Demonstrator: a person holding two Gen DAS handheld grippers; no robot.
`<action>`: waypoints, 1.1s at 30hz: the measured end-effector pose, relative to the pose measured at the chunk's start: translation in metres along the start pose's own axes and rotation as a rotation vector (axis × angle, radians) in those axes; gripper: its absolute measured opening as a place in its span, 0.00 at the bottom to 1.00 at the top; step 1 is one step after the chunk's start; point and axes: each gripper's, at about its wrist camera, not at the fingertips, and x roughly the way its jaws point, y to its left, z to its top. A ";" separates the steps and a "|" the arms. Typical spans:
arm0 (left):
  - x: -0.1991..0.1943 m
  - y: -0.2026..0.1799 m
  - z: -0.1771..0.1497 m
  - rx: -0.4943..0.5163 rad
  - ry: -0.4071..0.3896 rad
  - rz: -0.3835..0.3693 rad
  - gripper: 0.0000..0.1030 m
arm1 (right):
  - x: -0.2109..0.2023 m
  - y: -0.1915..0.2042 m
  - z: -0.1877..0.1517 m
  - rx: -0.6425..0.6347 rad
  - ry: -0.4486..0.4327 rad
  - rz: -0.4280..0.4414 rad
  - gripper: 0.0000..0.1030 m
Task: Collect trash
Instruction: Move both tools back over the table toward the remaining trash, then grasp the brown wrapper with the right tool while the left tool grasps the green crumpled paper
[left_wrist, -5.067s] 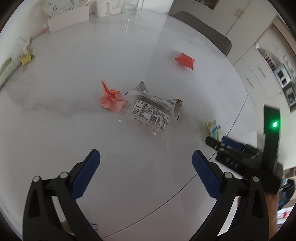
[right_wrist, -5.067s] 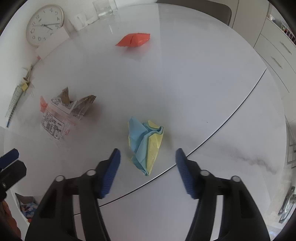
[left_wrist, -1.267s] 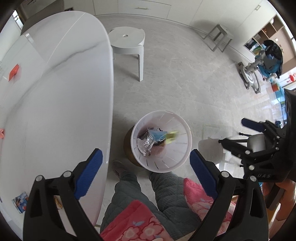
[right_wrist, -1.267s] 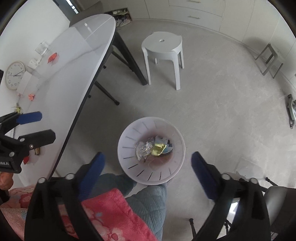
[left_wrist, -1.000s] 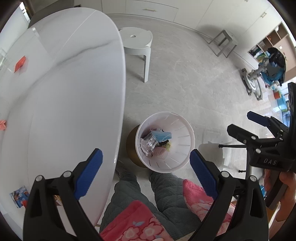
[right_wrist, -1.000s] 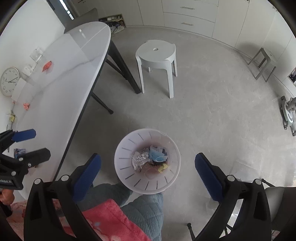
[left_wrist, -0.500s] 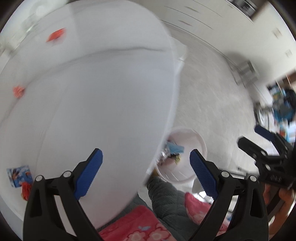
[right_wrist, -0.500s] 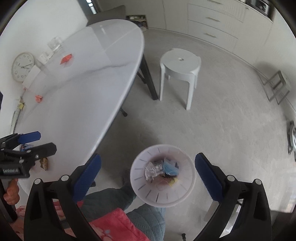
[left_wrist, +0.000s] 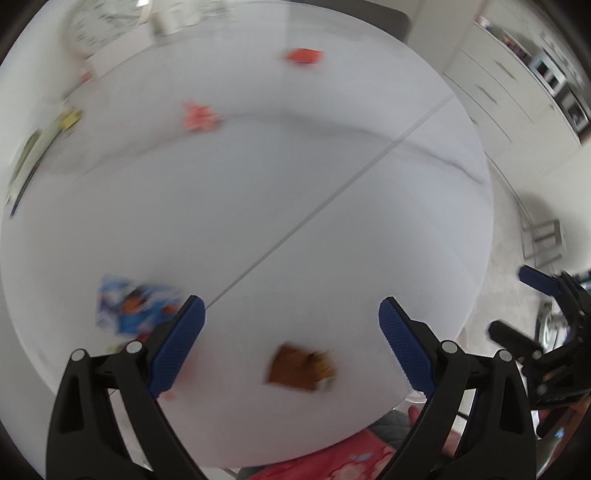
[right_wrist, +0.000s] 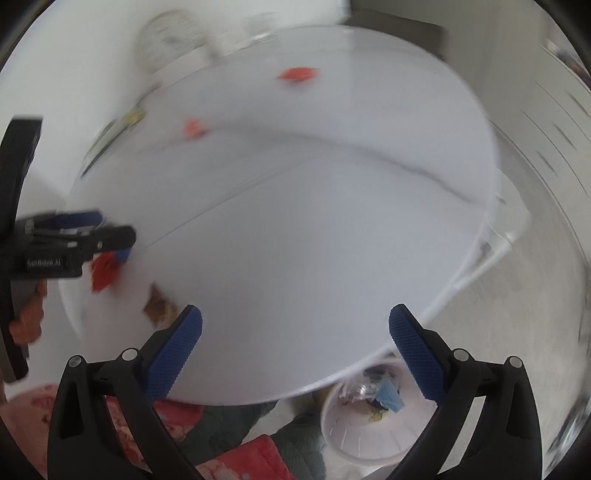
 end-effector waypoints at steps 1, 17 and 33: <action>-0.004 0.012 -0.007 -0.015 -0.003 -0.004 0.88 | 0.009 0.019 0.004 -0.072 0.007 0.040 0.98; -0.023 0.111 -0.112 0.012 -0.071 -0.027 0.88 | 0.110 0.155 -0.003 -0.652 0.160 0.126 0.64; 0.018 0.176 -0.109 0.115 -0.098 -0.055 0.82 | 0.098 0.120 0.016 -0.467 0.230 0.170 0.25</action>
